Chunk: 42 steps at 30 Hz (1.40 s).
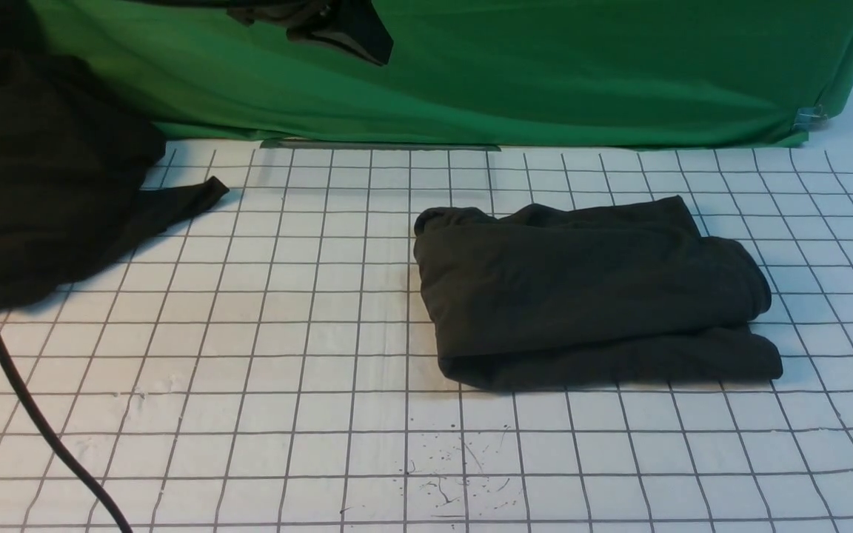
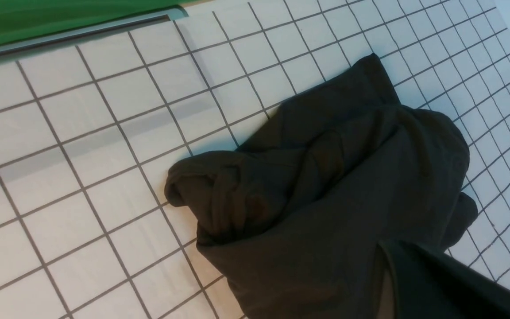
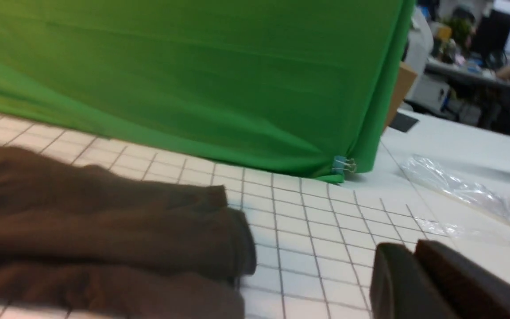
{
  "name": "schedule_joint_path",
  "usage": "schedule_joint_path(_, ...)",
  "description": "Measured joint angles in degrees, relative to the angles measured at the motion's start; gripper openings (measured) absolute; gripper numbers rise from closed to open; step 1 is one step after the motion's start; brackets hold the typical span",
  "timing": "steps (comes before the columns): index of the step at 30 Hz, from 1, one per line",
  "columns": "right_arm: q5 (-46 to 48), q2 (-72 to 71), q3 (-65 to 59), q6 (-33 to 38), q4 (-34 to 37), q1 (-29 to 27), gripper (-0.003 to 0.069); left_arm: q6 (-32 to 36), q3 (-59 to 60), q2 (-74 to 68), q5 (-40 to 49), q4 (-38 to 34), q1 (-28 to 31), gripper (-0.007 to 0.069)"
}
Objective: Fold a long-sleeved shirt over a white checkered tablecloth.
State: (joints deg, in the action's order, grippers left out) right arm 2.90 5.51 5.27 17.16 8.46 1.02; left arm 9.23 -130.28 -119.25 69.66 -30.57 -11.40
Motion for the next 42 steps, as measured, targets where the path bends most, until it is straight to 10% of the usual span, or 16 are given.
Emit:
schedule_joint_path(10,9.98,-5.37,-5.77,0.00,-1.33,2.47,0.0067,-1.51,4.91,14.08,-0.08,4.11,0.00,0.0006)
schedule_joint_path(29,10.00,-5.37,-5.77,0.05,-4.24,3.47,0.0102,-1.56,61.79,61.44,-8.14,15.19,-0.05,0.0006)
schedule_joint_path(42,10.02,-5.37,-5.77,-0.98,-7.26,3.47,0.0125,-3.50,71.82,73.15,-12.73,15.06,0.00,0.0006)
